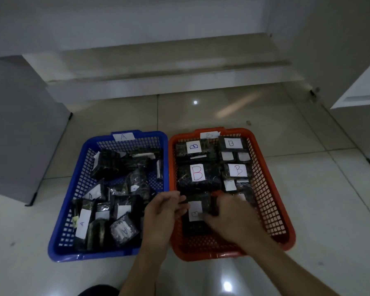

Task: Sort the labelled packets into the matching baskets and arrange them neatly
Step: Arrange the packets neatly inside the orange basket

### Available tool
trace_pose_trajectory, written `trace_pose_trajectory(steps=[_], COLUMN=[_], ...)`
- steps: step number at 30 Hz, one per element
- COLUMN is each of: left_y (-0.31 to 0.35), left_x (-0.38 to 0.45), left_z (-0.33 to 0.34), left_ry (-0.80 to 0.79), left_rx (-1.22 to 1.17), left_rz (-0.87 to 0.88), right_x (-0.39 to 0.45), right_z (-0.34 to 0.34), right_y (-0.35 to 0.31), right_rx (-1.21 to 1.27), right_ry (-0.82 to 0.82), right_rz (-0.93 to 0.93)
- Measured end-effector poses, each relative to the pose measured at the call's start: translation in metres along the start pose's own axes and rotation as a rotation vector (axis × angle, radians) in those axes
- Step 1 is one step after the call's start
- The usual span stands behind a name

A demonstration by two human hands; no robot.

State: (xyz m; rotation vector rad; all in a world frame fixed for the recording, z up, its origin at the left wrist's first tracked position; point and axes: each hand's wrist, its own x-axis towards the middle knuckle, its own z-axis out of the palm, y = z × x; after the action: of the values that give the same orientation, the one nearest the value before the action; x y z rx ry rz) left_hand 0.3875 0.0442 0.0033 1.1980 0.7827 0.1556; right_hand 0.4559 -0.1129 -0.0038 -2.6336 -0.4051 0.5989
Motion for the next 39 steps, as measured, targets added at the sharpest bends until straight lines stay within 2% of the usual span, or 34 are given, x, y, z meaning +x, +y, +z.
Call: trace_pose_trajectory(steps=[1,6,8,10,12,14,16,20,23,27,34,37,39], left_y=[0.000,0.001,-0.001,-0.002,0.005,0.017,0.026,0.025,0.019,0.016,0.005,0.003,0.002], left_x=[0.000,-0.004,0.004,0.023,0.049,0.074,0.094,0.105,0.106,0.105,0.097,0.089,0.073], left_z=[0.000,0.001,0.007,0.019,0.032,0.041,0.044,0.044,0.041,0.041,0.048,0.050,0.052], left_ry=[0.001,0.003,-0.010,-0.128,-0.269,-0.375,-0.465,-0.500,-0.489,-0.484,-0.369,-0.279,-0.205], left_rx=[-0.004,0.000,0.260,0.697,1.123,1.418,1.535,1.583,1.612,1.596,1.590,1.515,1.366], left_rz=[-0.001,-0.010,0.186,0.465,0.663,0.726,0.700,0.711,0.787,0.810,0.841,0.842,0.798], right_x=[0.001,0.014,0.016,0.016,0.017,0.018,0.018,0.009,-0.005,-0.022,-0.042,-0.046,-0.047], right_z=[0.013,0.031,0.029,0.027,0.031,0.033,0.030,0.007,-0.018,-0.046,-0.064,-0.067,-0.070], right_y=[-0.006,-0.007,0.000,0.004,0.010,0.014,0.014,0.011,0.014,0.028,0.046,0.048,0.048], right_rx=[0.025,0.200,0.339,0.456,0.526,0.586,0.671,0.771,0.753,0.713,0.853,0.858,0.882], right_ry=[-0.042,0.003,-0.038,-0.054,-0.042,-0.056,-0.119,-0.334,-0.420,-0.428,-0.377,-0.345,-0.333], right_rz=[0.065,0.225,0.250,0.275,0.318,0.353,0.379,0.396,0.376,0.358,0.385,0.370,0.362])
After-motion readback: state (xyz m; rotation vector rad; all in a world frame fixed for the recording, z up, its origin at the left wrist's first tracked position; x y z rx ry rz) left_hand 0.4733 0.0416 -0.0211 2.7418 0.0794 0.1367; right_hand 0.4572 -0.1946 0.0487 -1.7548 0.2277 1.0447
